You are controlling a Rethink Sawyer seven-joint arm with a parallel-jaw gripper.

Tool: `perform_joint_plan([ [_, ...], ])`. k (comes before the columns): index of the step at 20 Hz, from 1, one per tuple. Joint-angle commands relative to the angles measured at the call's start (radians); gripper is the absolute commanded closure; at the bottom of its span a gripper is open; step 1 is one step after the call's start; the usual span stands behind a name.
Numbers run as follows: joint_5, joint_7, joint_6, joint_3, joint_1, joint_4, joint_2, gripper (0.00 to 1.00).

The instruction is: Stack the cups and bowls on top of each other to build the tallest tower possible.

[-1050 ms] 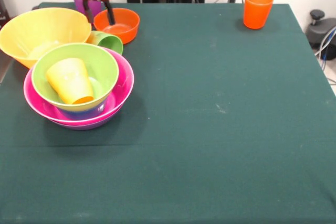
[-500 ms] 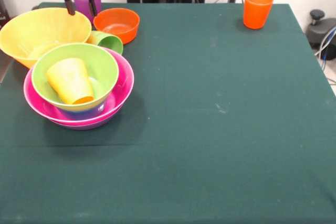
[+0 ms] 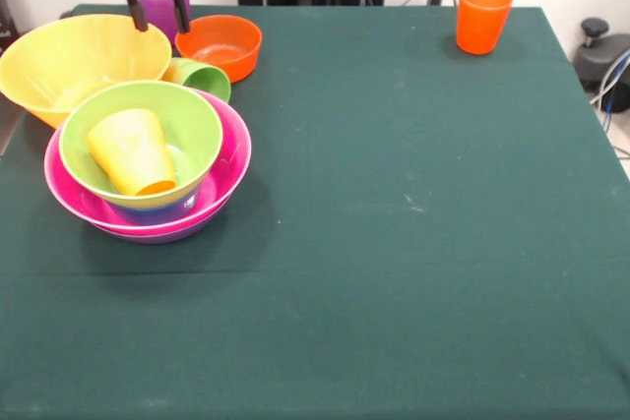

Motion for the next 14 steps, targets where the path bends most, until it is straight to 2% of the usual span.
perform_joint_plan([
  [1,-0.095,-0.246,0.045,0.004,0.045,0.025,0.075,0.00],
  [14,-0.132,-0.260,0.027,-0.006,0.027,0.010,0.108,0.00],
])
